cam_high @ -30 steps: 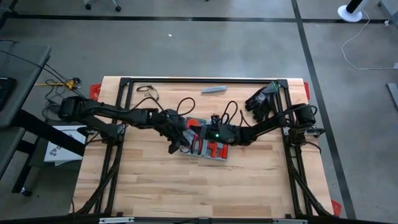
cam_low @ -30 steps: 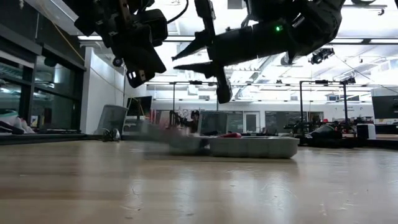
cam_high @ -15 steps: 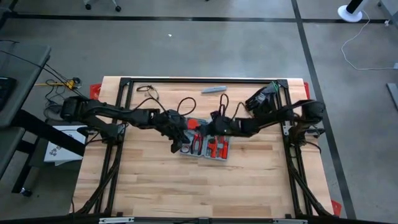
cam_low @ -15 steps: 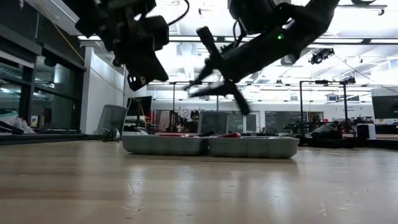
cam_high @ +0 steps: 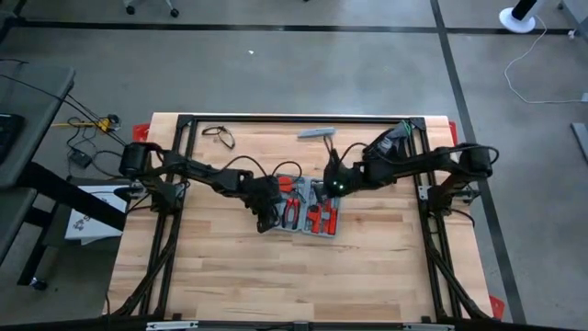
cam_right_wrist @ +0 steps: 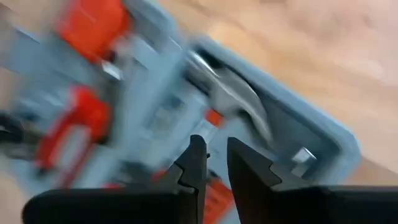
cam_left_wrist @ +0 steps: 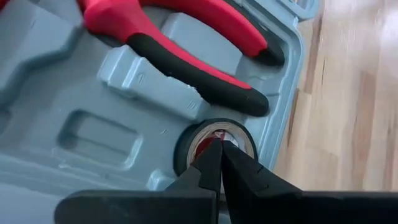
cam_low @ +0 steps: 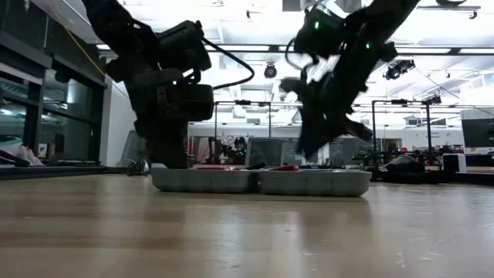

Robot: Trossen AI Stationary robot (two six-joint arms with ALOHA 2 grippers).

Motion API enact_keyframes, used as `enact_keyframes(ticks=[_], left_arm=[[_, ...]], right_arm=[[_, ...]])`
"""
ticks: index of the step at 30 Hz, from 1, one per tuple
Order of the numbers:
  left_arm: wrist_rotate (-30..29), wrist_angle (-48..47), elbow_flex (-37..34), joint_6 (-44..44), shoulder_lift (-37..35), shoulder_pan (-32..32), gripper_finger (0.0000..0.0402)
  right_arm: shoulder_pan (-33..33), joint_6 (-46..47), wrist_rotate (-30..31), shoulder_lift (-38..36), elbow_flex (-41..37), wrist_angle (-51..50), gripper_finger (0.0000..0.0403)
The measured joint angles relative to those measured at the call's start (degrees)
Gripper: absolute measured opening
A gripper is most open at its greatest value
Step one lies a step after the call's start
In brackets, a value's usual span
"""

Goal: Prefit tool cases
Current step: Remove the orange hex key set from the gray prefit tool case

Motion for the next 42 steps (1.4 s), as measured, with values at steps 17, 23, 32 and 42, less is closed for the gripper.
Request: enact_keyframes(ticks=[17, 23, 32, 42], left_arm=[[-3.69, -4.46, -0.16, 11.03, -1.84, 11.41, 0.0003], [-3.52, -3.07, -0.23, 11.98, -1.84, 16.67, 0.0003], [1.71, -3.32, -0.28, 11.54, -2.06, 19.79, 0.0003], [0.90, -3.32, -0.42, 10.23, -11.11, 16.81, 0.0003]], right_arm=[[18.53, 23.87, 5.60, 3.23, 0.00, 1.74, 0.0057], [24.37, 32.42, 11.54, 3.44, -0.06, 4.69, 0.0057], [25.76, 34.67, 15.28, 3.44, -0.06, 6.14, 0.0057], [24.18, 34.33, 12.93, 7.55, -0.04, 11.44, 0.0057]])
